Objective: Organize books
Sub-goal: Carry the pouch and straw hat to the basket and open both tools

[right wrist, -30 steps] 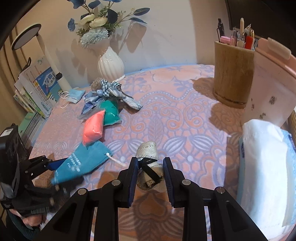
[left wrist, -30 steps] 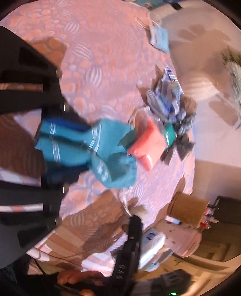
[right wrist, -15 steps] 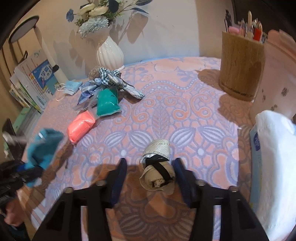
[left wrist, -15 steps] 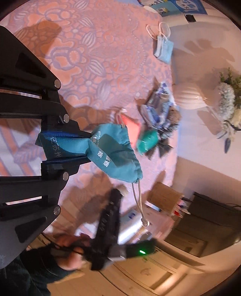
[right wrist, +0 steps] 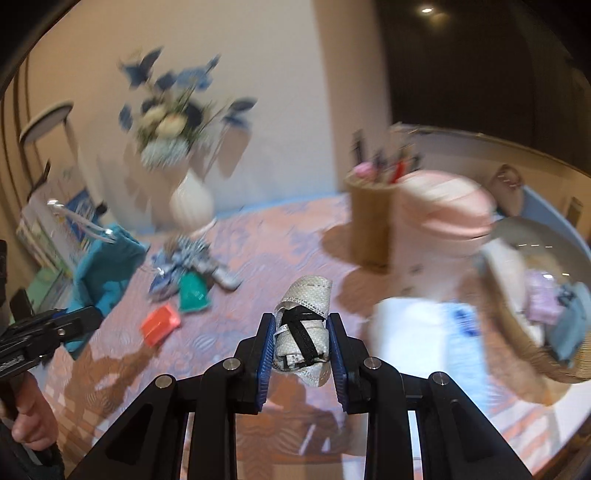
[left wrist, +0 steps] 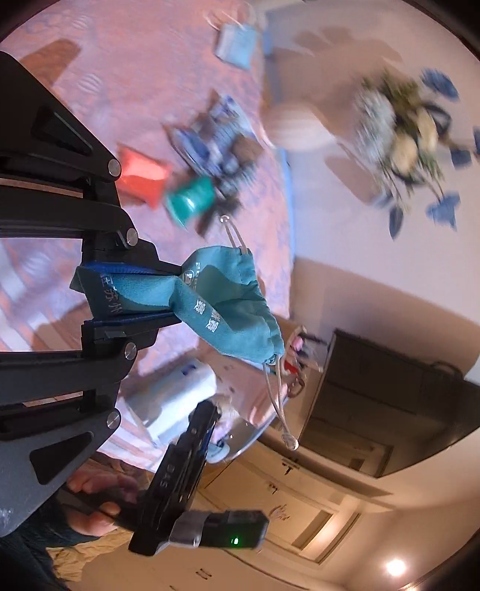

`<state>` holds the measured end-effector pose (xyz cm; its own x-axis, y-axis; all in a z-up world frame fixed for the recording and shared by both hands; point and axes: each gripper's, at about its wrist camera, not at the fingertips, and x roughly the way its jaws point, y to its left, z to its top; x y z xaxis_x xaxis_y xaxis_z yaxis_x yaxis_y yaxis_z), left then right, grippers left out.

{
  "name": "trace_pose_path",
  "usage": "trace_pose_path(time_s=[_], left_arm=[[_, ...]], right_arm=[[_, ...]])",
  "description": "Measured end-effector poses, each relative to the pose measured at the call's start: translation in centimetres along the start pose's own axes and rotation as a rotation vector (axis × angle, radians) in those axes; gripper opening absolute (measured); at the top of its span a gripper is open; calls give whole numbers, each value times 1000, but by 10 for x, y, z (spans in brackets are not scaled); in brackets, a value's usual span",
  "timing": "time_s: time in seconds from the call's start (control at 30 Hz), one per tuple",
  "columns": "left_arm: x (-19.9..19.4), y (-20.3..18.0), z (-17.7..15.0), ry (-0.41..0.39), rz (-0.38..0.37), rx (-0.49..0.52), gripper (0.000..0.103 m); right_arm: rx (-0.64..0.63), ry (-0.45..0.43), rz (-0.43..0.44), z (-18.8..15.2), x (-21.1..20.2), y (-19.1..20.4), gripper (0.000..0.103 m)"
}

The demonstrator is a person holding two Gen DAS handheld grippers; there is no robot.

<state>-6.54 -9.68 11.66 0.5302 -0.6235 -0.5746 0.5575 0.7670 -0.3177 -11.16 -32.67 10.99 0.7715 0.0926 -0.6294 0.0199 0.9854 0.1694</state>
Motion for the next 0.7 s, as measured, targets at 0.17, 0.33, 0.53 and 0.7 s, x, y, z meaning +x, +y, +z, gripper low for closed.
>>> trace_pose_path(time_s=[0.17,0.33,0.53,0.7], left_arm=[[30,-42,32,-5,-43,58,14],[60,-91,52,-7,-79,153,14],[97,-156,65,-11,-129,282,14],[124,-197,74,4,-180,351,14]], right_arm=[[85,-75,-47,11,-35,-44,27],[168,-116,-102,15,-54,-90,27],[263,-139,-140,15,-68,-145,27],[291,-170,-177,17,-80,-175,27]])
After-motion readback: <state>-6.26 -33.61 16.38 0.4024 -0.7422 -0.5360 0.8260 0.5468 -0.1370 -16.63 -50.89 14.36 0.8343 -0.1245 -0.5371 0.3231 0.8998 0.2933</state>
